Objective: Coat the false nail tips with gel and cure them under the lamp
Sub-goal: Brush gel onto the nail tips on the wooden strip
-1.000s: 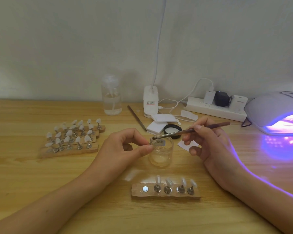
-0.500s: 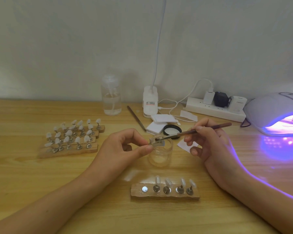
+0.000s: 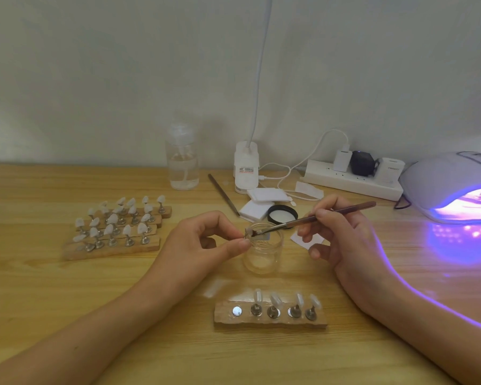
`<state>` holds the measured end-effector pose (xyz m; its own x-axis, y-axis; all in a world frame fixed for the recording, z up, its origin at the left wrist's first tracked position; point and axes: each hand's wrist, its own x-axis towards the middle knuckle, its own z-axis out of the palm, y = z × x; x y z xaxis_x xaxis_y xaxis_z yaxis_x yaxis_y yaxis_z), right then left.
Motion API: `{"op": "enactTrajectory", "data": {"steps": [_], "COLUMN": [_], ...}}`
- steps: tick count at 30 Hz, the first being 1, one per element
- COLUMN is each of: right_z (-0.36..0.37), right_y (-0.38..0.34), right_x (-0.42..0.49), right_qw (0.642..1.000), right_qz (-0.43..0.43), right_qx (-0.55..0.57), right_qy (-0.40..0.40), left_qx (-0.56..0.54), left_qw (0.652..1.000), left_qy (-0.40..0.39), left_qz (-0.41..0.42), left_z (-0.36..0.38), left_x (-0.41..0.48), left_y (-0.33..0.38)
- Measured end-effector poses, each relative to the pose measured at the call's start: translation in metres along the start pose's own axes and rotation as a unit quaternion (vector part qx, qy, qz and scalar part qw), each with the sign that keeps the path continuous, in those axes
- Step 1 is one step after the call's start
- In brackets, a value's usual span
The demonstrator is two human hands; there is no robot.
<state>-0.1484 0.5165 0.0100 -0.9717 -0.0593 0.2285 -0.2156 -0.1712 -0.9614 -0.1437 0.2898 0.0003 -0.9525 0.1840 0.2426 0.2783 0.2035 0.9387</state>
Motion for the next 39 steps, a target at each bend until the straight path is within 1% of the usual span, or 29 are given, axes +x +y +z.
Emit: {"op": "enactTrajectory", "data": {"steps": [2,5,8,10,12,14,17,19,21,25,27,30,34,37,39], "right_z": [-0.0013,-0.0013,0.0012,0.001,-0.0011,-0.0016,0.0017,0.0007,-0.0015,0.0014,0.0026,0.0001,0.0027,0.0006,-0.0004], "right_y": [0.0005,-0.0008,-0.0022,-0.0009,0.0001,-0.0013,-0.0034,-0.0014,-0.0006,-0.0036,-0.0031,-0.0023,-0.0049,-0.0021,-0.0025], "right_x": [0.0011,0.0016,0.0,0.0005,0.0011,0.001,-0.0005,0.0001,0.0006,0.0,-0.0007,0.0008,-0.0013,-0.0009,-0.0003], "right_qw": [1.0,0.999,1.0,1.0,0.999,0.999,1.0,1.0,0.999,0.999,1.0,0.999,1.0,1.0,1.0], "right_qz": [0.006,-0.006,-0.001,0.01,0.011,0.0,-0.004,0.008,0.015,-0.004,0.006,0.014,-0.001,0.008,0.004], "right_qx": [0.015,0.045,0.021,0.008,0.022,0.036,0.019,0.01,0.029,0.034,0.016,0.029,0.023,0.009,0.019], "right_qy": [0.018,-0.003,-0.019,0.002,0.021,0.006,-0.023,0.002,0.023,-0.016,-0.009,0.018,-0.017,0.018,0.025], "left_qx": [-0.001,-0.002,-0.001,-0.003,-0.006,-0.005,-0.001,0.0,0.003,0.008,0.009,0.013,0.026,0.026,0.025], "left_qw": [1.0,1.0,1.0,1.0,1.0,1.0,1.0,1.0,1.0,1.0,1.0,1.0,0.999,0.999,0.999], "left_qy": [0.0,0.004,0.004,0.003,0.002,0.001,0.0,0.001,0.004,0.004,0.006,0.008,0.007,0.006,0.005], "left_qz": [0.0,0.001,0.001,0.004,0.008,0.013,0.016,0.017,0.015,0.016,0.017,0.018,0.018,0.023,0.025], "left_z": [0.0004,0.0001,0.0,0.0,0.0002,0.0002,0.0004,0.0007,0.0009,0.0007,0.0008,0.0011,0.0002,-0.0001,0.0001], "left_x": [0.0,-0.0001,0.0002,-0.0001,-0.0006,-0.0008,-0.001,-0.0012,-0.0013,-0.0007,-0.0009,-0.0008,-0.0009,-0.0013,-0.0014], "left_y": [0.0004,0.0009,0.0012,0.0013,0.0016,0.0019,0.0028,0.0033,0.0034,0.0032,0.0034,0.0037,0.0024,0.0027,0.0025]}}
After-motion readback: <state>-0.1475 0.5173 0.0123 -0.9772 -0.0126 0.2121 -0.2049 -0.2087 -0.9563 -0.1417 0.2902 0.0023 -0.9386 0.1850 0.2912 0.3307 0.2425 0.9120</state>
